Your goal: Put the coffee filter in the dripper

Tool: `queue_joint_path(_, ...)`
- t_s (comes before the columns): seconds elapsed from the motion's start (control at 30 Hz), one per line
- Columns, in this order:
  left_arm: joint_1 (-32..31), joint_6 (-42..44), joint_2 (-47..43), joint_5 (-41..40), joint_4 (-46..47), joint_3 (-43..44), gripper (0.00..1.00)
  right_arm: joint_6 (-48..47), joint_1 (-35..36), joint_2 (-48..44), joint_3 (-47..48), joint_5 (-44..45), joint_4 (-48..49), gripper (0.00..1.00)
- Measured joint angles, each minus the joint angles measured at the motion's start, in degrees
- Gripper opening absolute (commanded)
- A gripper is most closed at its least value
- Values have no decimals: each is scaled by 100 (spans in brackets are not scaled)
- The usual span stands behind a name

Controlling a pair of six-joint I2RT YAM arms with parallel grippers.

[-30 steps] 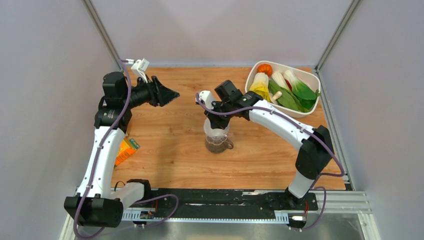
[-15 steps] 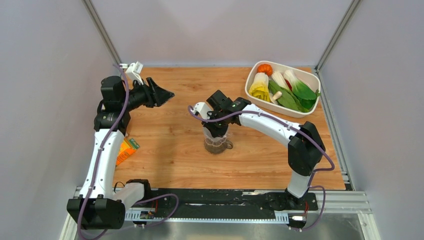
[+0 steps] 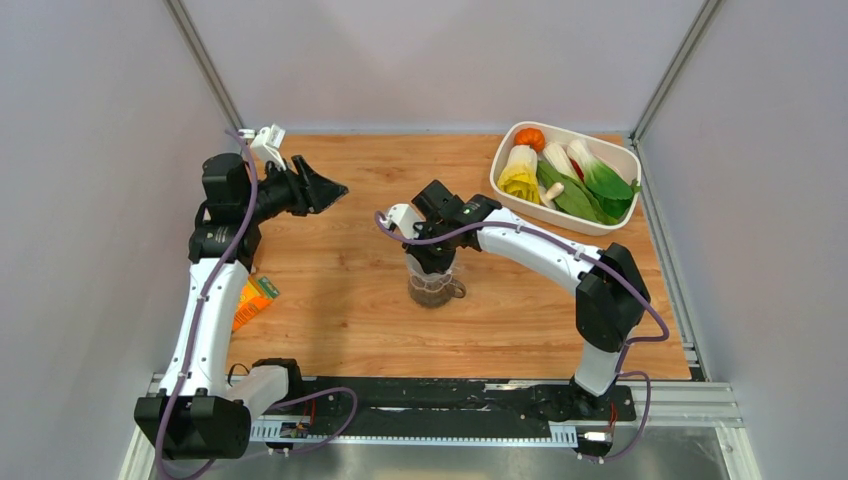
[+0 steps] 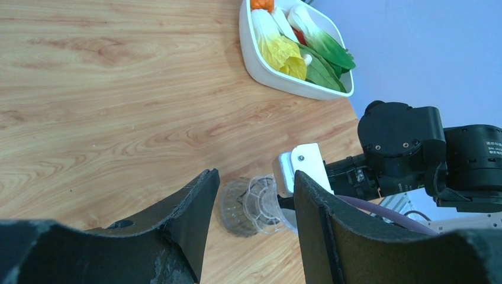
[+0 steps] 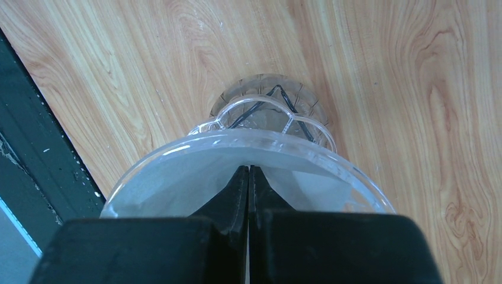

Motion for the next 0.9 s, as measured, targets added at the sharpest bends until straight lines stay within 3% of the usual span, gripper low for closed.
queue_joint_path(0.9, 0, -103, -2, 2, 48, -127, 60, -457, 24, -42, 422, 168, -750, 0)
